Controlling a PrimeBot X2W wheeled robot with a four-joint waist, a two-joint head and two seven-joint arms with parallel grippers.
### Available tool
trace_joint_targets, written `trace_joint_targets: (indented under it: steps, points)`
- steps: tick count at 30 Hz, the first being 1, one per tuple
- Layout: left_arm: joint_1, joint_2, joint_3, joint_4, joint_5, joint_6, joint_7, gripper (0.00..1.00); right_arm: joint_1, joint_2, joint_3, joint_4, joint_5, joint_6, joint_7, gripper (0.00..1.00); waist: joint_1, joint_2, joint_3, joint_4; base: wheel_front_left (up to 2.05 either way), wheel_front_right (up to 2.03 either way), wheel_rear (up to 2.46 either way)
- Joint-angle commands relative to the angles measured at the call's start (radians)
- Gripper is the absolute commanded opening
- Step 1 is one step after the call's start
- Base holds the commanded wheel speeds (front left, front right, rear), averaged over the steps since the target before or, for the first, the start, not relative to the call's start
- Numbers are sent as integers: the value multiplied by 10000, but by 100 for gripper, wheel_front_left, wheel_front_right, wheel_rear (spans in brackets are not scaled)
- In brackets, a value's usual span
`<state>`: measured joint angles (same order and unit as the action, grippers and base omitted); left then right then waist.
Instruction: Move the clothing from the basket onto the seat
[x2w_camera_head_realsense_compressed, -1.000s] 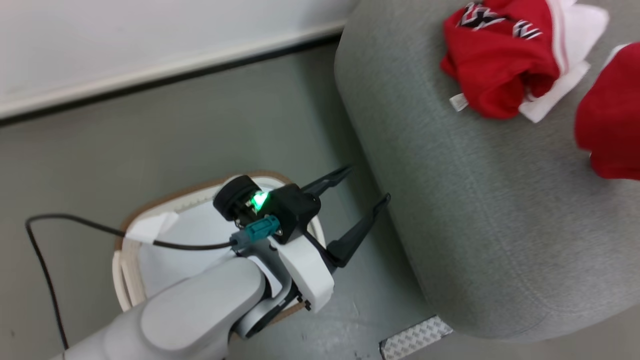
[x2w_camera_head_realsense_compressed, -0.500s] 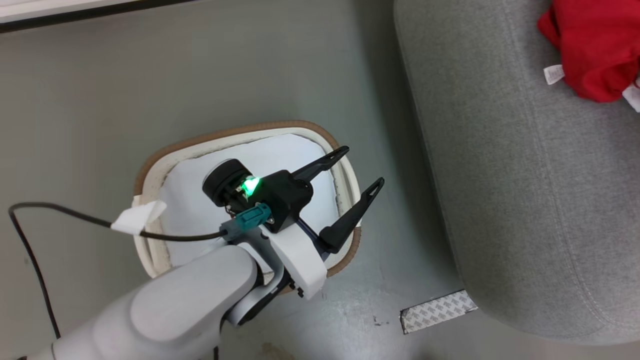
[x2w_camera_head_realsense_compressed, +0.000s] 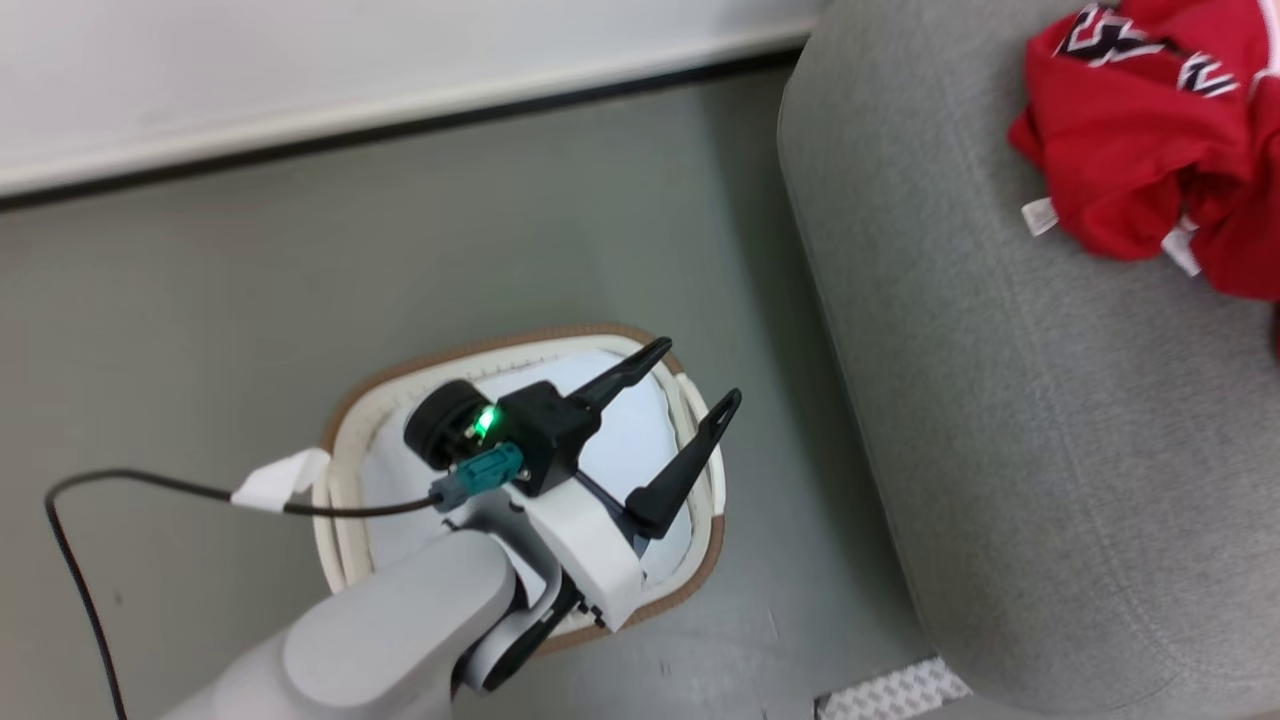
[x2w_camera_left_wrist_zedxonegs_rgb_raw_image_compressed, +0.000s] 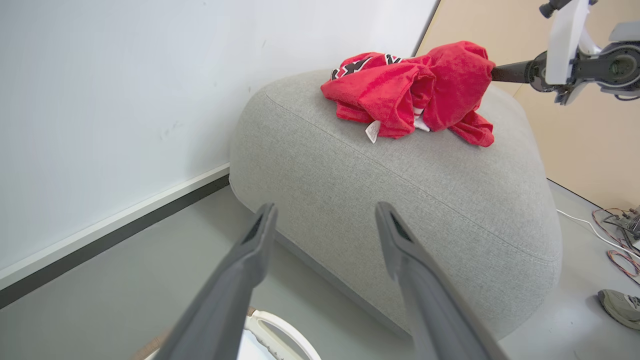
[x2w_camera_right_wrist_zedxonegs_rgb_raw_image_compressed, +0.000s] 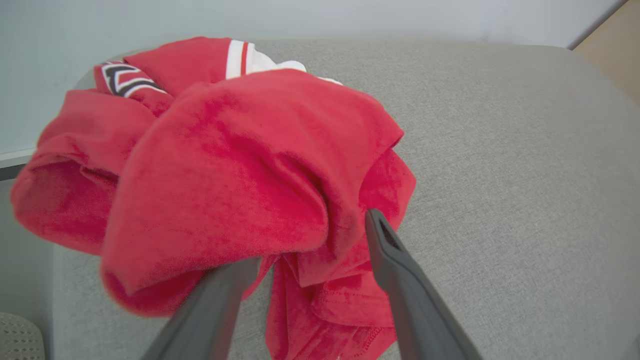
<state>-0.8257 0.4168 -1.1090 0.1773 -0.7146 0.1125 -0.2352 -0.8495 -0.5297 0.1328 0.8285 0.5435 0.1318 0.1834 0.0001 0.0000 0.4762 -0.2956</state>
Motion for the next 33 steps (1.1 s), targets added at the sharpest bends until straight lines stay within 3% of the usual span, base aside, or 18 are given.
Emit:
trace_joint_targets:
  steps: [1, 10, 16, 27, 33]
  points:
    - [277, -52, 74, 103, -171, 32, -127, 100, 271, -137, 184, -210, -32, -23, 121, 100, -1, 0, -951, 31, 0, 0, 0]
    - [1361, -282, 1091, 426, -519, 404, -290, 100, 998, -829, 1342, -2454, 180, -23, 568, 100, -1, 0, -3044, 329, 0, 0, 0]
    - [2441, -358, 2753, -85, -535, 439, -287, 100, 1652, -829, 1456, -4294, 495, -23, 290, 100, -1, 0, -4053, 712, 0, 0, 0]
    - [5025, -490, 6272, -547, 362, 729, -290, 100, 3914, 1272, 551, -6175, -168, -23, -1031, 100, -1, 0, -4908, 1571, 0, 0, 0]
    - [6372, -896, 7596, -263, 962, 178, -290, 100, 5617, 2402, 739, -6590, -370, -23, -2220, 100, -1, 0, -5017, 1850, 0, 0, 0]
